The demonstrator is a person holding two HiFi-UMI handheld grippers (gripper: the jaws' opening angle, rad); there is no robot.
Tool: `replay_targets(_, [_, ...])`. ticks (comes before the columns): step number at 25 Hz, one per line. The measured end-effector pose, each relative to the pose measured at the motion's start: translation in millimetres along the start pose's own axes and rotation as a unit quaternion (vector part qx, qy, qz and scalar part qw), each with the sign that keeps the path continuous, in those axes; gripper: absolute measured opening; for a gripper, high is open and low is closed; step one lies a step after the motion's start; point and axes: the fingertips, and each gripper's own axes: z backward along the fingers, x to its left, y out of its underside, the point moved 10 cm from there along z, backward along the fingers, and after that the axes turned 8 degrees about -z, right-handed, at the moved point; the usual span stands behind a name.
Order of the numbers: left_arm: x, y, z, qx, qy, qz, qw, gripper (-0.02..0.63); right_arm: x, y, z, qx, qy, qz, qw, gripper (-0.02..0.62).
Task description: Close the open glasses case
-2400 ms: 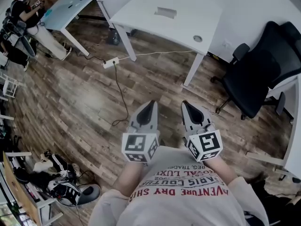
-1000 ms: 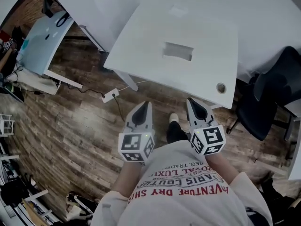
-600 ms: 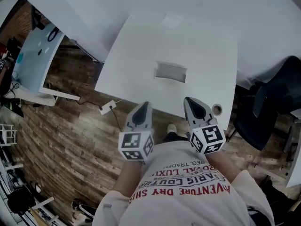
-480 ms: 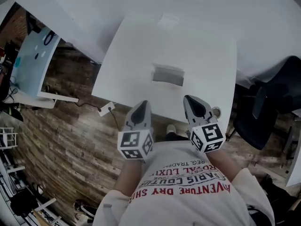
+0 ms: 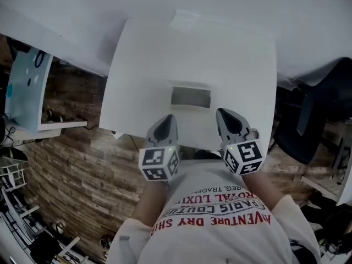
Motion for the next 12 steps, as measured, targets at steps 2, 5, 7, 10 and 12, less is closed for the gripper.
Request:
replay_targets(2, [9,-1,-14,0.014,0.015,-0.007,0.9998,0.005,-4,4,-10,0.005,0.013,-0.005,1.0,0.012])
replay_targets(5, [25,3,-34,0.043,0.034,-0.017,0.9984,0.005,-6,10,-27,0.02,0.035,-0.015,0.999,0.012])
replay_targets(7, [36,10,-47,0.065,0.04,-0.024,0.9968,0.005,-5,14,-38,0.03,0.045,-0.023,0.998,0.012])
replay_targets(10, [46,26,-65,0.098,0.05,-0.028,0.9935,0.005,-3,21,-50,0.048,0.053,-0.032,0.997,0.012])
replay_targets(12, [50,36,-76,0.116,0.06,-0.027,0.9911,0.005,-5,25,-57,0.056,0.057,-0.036,0.996,0.012])
